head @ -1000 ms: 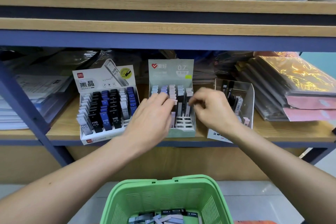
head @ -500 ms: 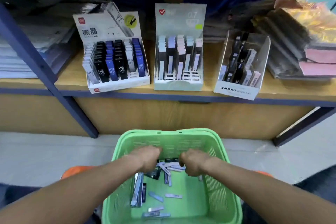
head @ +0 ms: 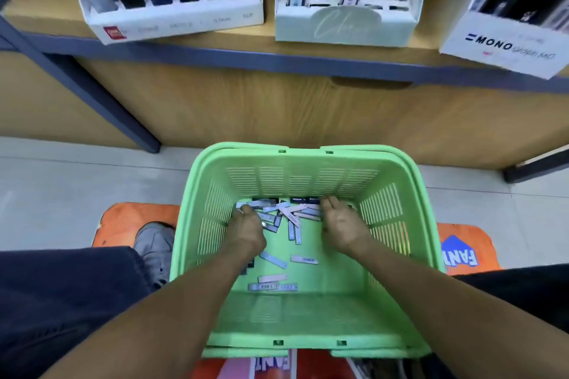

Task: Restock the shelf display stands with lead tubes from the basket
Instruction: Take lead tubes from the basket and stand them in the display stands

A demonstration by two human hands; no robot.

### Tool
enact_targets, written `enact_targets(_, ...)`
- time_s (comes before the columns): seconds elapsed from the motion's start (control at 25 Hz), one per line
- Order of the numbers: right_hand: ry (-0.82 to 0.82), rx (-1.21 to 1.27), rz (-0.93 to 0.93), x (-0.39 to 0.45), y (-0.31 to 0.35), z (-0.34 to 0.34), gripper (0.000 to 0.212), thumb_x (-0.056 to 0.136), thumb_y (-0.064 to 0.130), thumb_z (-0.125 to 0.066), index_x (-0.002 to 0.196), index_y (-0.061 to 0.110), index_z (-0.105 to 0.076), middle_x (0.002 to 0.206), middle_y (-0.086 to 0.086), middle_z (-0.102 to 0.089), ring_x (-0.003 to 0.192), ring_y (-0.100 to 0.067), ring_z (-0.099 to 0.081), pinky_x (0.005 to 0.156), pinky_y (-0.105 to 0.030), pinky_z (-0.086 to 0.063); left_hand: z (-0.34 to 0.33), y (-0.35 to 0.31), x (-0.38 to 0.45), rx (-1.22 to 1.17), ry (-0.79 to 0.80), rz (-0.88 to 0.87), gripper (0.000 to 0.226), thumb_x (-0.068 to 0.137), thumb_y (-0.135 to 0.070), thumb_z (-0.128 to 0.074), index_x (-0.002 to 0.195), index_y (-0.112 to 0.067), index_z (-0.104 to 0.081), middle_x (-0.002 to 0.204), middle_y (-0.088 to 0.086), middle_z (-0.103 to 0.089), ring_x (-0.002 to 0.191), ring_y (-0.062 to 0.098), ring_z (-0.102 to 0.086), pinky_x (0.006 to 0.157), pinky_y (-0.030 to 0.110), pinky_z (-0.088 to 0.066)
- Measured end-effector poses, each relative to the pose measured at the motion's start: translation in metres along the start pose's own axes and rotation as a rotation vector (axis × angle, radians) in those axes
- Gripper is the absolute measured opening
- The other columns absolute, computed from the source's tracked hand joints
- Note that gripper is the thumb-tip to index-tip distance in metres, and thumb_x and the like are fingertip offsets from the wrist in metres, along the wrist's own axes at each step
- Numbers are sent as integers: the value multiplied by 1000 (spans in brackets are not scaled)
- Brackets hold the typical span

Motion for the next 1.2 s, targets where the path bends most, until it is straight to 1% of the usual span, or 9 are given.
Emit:
enact_targets(0.08,-60,-41,26,5,9,-9,74,85,-10,-51,153,4,-27,150,-15,-41,138,-31,-41,116,-42,-36,-12,3,4,-56,-47,44,68,85,-4,-68,141,2,-31,135,20,-47,125,34,-49,99,36,-45)
enact_targets(0.28,-143,-21,1,13,19,-23,53,85,-7,-54,134,6,-39,125,-13,-54,114,-28,-51,101,-41,-49,-24,7,13,-137,-142,53,68,81,2,-70,140,-3,-38,139,14,-41,129,31,-40,110,35,-36)
enact_targets(0.4,-124,34,-10,17,18,-24,51,90,19,-65,133,9,-40,125,-12,-54,115,-29,-52,99,-42,-49,-25,9,3,-137,-159,54,70,84,-14,-76,140,-4,-36,137,13,-42,129,30,-41,105,37,-40)
enact_targets(0.52,-44,11,-1,17,20,-31,77,96,45,-60,153,6,-25,143,-12,-43,132,-29,-43,110,-44,-40,-36,13,-14,-31,-96,135,75,84,-32,-79,137,-2,-35,133,17,-43,122,29,-45,96,34,-47)
enact_targets(0.6,-25,-7,-15,15,24,-35,82,97,52,-54,156,7,-19,145,-10,-39,134,-28,-39,112,-46,-38,-44,17,-16,-33,-36,209,75,84,-38,-79,134,-2,-35,132,18,-42,120,29,-47,87,32,-49)
enact_targets(0.76,-78,50,-45,19,29,-35,62,99,42,-53,147,8,-33,135,-11,-45,125,-29,-44,102,-46,-42,-46,18,-7,-118,-31,245,66,86,-29,-77,132,-2,-37,129,20,-45,115,33,-52,88,38,-55)
enact_targets(0.92,-116,71,-27,17,37,-41,43,97,35,-58,129,8,-46,125,-11,-46,113,-29,-46,92,-39,-46,-47,12,-4,-221,-55,247,70,80,-35,-81,127,-2,-41,128,18,-48,119,32,-50,94,36,-49)
enact_targets(1.04,-60,136,-5,16,44,-50,39,96,30,-58,126,7,-48,123,-11,-45,111,-29,-46,95,-38,-45,-49,5,-4,-334,-91,290,78,76,-38,-85,127,0,-41,130,19,-50,121,34,-50,99,38,-45)
enact_targets(1.2,-87,194,-78,17,40,-45,42,95,29,-55,131,7,-48,126,-11,-46,116,-28,-42,98,-37,-41,-52,0,-2,-480,-116,343,71,77,-37,-84,124,0,-46,123,18,-55,112,36,-58,90,44,-52)
Point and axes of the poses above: each hand's wrist, its own x-axis towards the middle knuckle, its own z-axis out of the back of the hand, y = z × x, the point moved 7 cm from there along x, towards the middle knuckle
